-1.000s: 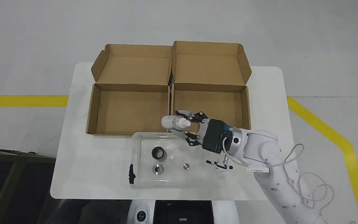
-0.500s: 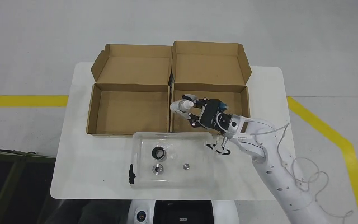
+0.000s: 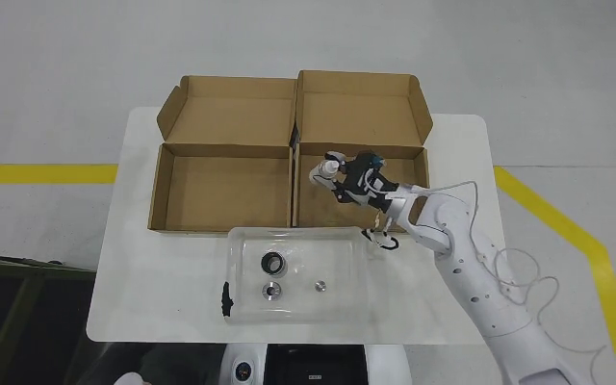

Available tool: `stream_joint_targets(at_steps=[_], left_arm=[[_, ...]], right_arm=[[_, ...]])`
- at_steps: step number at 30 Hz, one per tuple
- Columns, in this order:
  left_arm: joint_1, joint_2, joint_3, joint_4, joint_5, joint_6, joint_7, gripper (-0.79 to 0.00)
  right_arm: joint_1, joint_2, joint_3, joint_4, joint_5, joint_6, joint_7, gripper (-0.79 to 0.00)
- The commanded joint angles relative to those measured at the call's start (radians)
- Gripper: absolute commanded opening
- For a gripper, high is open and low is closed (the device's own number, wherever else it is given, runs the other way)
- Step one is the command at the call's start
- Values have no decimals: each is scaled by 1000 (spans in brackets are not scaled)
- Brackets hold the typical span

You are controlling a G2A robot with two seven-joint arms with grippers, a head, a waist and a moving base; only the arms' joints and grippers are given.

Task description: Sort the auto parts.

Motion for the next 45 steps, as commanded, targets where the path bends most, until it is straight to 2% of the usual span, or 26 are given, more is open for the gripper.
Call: stream_joint_targets(at_steps=[1,18,19,20,23,24,32,34,37,38,40,45], left_arm=[[0,0,0,0,0,0,0,0],[0,0,0,0,0,0,0,0],[0,0,0,0,0,0,0,0],[0,0,0,0,0,0,0,0],[0,0,0,0,0,0,0,0],[0,0,0,0,0,0,0,0],[0,0,0,0,0,0,0,0],[0,0,0,0,0,0,0,0],[0,0,0,0,0,0,0,0],[0,0,0,0,0,0,0,0],[0,0,0,0,0,0,0,0],[0,0,0,0,0,0,0,0]], right_arm=[[20,-4,-11,30,0,3,5,-785],[142,-42,-120,241,-27,30,19,-785],[144,-44,-125,244,-29,32,20,-748],[147,-45,-128,248,-32,33,21,-640],[153,-49,-135,261,-40,40,22,-505],[154,-50,-136,265,-43,42,20,-483],[148,-46,-118,243,-58,45,15,-403],[136,-41,-99,212,-64,42,15,-342],[115,-29,-64,148,-80,29,26,-289],[105,-25,-52,122,-83,22,31,-289],[83,-16,-27,66,-90,8,46,-345],[33,3,33,-64,-95,-31,87,-345]])
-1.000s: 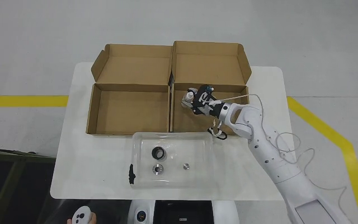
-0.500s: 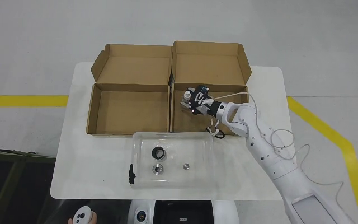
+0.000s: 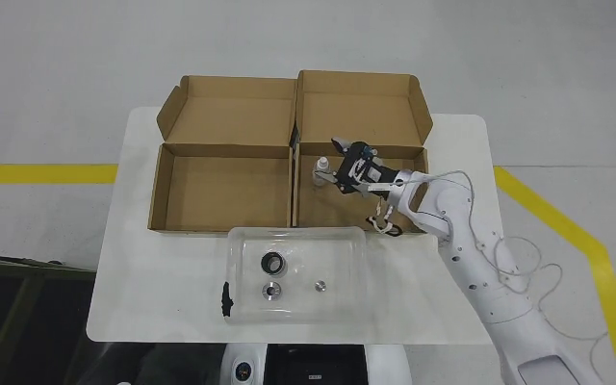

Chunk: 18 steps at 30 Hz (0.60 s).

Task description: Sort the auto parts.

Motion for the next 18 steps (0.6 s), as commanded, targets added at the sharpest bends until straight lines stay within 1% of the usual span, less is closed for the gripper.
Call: stream_joint_targets(at_steps=[1,2,3,5,12,18], left_arm=[[0,0,0,0,0,0,0,0],[0,0,0,0,0,0,0,0],[0,0,0,0,0,0,0,0],[0,0,0,0,0,0,0,0],[0,0,0,0,0,0,0,0],[0,0,0,0,0,0,0,0]], right_arm=[[-19,6,20,-49,0,-13,16,-342],[-31,9,29,-73,1,-21,23,-326],[-42,12,38,-98,0,-29,31,-326],[-67,18,52,-141,-7,-42,50,-357],[-182,37,86,-283,0,-91,100,-354],[-288,52,89,-398,-30,-126,177,-342]])
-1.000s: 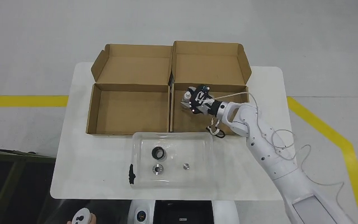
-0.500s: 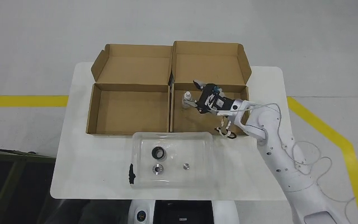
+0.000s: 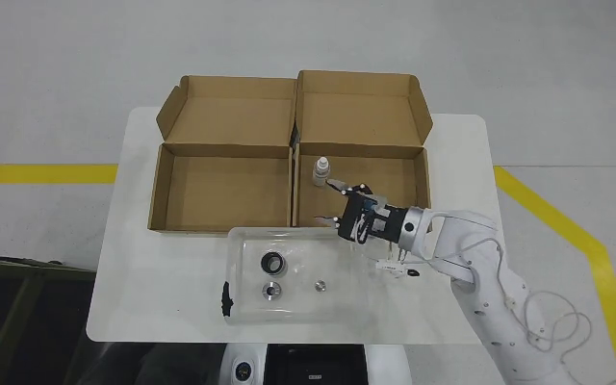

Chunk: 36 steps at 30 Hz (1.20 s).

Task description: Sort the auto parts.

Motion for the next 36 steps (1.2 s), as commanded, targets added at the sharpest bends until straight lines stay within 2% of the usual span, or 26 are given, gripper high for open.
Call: stream_joint_targets(at_steps=[1,8,21,27,36], left_arm=[[0,0,0,0,0,0,0,0],[0,0,0,0,0,0,0,0],[0,0,0,0,0,0,0,0],[0,0,0,0,0,0,0,0],[0,0,0,0,0,0,0,0]], right_arm=[[-33,4,-2,-32,-6,-7,24,-336],[-114,17,-10,-97,-19,-38,86,-317],[-174,30,-72,-111,-41,-75,172,-296],[-188,34,-100,-113,-57,-79,203,-228],[-187,41,-131,-121,-95,-87,263,-252]])
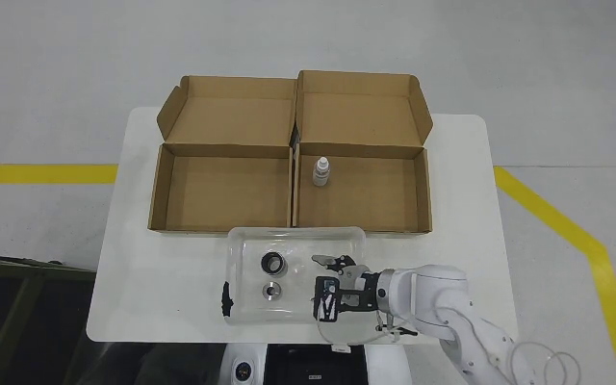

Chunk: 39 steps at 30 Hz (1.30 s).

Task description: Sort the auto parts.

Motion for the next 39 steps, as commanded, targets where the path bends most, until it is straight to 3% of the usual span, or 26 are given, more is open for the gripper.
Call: stream_joint_targets(at_steps=[1,23,29,39], left_arm=[[0,0,0,0,0,0,0,0],[0,0,0,0,0,0,0,0],[0,0,0,0,0,0,0,0],[0,0,0,0,0,0,0,0]], right_arm=[[3,1,-8,0,-7,-3,17,-249],[90,-5,-134,59,-26,11,200,-274],[112,-7,-155,73,-20,11,229,-394],[133,-8,-180,102,4,16,260,-462]])
